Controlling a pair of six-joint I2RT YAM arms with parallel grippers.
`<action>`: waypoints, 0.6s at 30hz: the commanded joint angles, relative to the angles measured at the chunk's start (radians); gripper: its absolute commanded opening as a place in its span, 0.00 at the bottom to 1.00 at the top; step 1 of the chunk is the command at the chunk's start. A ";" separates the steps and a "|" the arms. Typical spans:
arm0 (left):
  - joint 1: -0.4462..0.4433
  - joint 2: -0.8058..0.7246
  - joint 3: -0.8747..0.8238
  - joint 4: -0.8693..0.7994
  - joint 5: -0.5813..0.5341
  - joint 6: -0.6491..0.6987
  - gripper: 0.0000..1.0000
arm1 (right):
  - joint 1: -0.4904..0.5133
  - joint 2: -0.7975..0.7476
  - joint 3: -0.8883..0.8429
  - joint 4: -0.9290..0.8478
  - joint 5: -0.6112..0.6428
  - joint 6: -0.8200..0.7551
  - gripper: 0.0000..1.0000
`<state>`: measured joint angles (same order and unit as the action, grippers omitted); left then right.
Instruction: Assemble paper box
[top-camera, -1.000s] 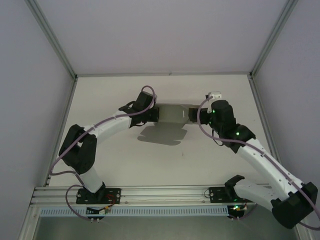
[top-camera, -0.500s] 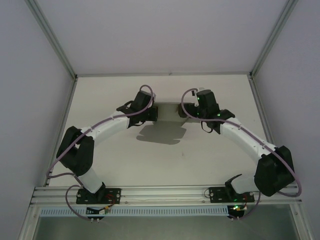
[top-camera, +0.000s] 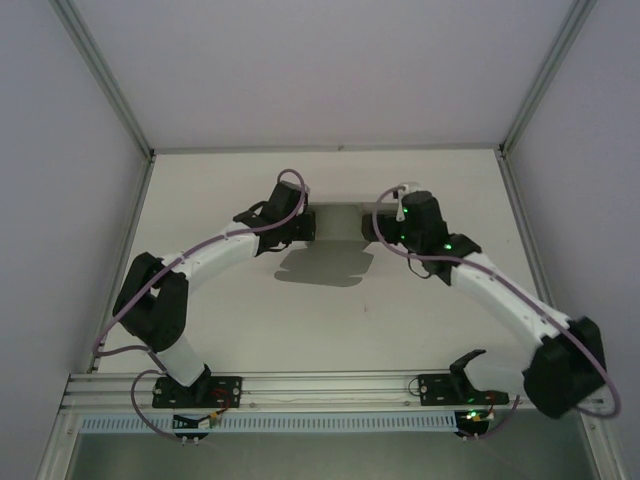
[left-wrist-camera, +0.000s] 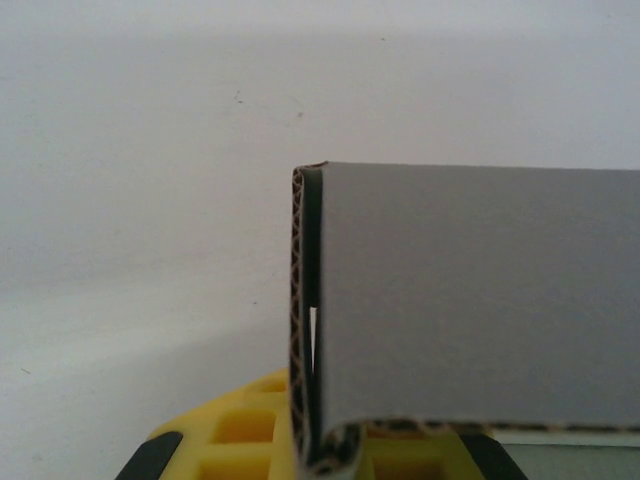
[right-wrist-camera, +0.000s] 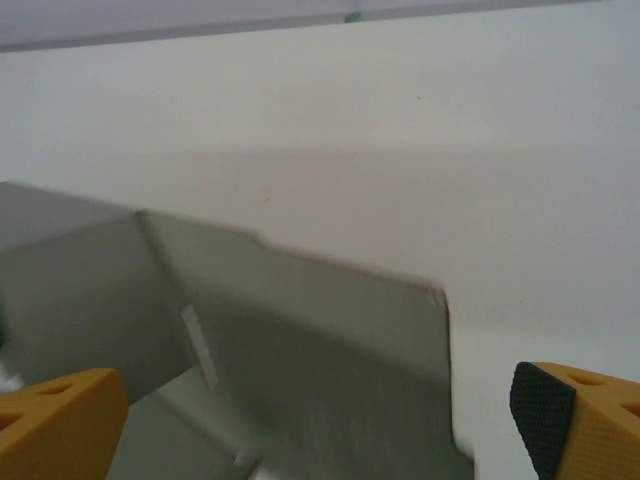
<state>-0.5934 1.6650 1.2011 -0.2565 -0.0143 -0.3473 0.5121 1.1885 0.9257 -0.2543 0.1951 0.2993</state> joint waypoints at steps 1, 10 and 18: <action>-0.003 -0.029 0.005 0.026 0.036 0.034 0.00 | -0.038 -0.104 0.007 -0.165 -0.136 -0.051 0.95; -0.005 -0.065 -0.034 0.066 0.150 0.078 0.00 | -0.114 -0.085 0.054 -0.277 -0.341 -0.126 0.72; -0.003 -0.070 -0.036 0.051 0.161 0.097 0.00 | -0.143 -0.042 0.080 -0.248 -0.380 -0.149 0.44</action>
<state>-0.5934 1.6276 1.1801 -0.2260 0.1162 -0.2695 0.3782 1.1374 0.9714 -0.5030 -0.1406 0.1688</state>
